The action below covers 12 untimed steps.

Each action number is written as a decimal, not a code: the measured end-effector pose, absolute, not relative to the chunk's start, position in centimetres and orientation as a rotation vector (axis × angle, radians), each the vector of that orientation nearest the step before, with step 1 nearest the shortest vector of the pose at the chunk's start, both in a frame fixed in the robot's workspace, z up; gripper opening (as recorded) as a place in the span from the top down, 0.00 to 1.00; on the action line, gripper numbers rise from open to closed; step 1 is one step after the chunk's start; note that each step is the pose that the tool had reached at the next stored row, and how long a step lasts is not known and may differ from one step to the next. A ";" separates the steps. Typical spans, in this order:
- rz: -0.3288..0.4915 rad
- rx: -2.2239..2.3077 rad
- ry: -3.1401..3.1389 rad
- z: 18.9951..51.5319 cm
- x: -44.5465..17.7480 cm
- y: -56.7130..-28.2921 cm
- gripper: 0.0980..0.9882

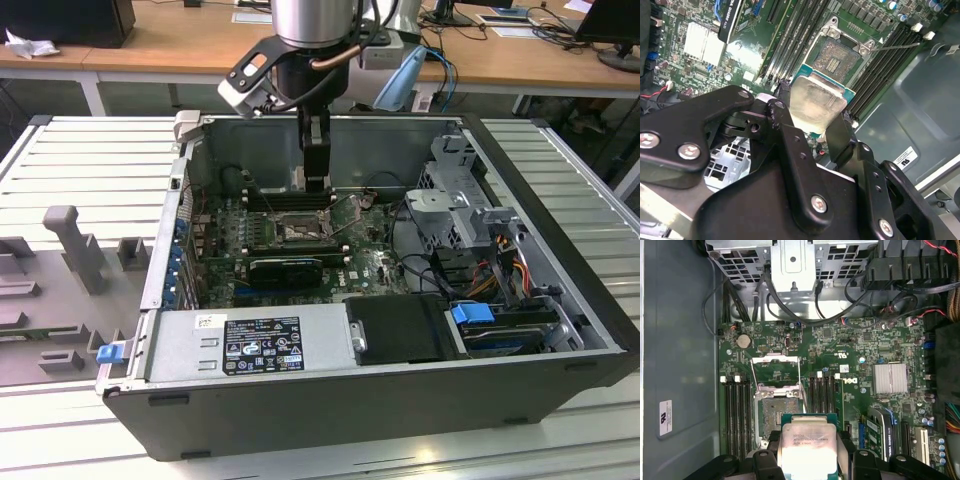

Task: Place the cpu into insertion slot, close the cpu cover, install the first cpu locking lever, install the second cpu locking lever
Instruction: 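Place the cpu into insertion slot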

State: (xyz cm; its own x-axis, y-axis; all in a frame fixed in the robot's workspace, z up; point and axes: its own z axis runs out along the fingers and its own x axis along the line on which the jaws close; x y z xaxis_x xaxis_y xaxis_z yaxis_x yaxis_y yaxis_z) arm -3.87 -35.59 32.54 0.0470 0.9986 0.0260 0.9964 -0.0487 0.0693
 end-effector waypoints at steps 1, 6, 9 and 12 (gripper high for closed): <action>0.104 2.249 2.144 32.5 -3.9 -35.6 0.52; 0.104 2.249 2.144 32.2 -3.9 -35.6 0.52; 0.104 2.250 2.144 32.1 -3.9 -35.6 0.52; 0.104 2.249 2.144 32.1 -3.9 -35.6 0.52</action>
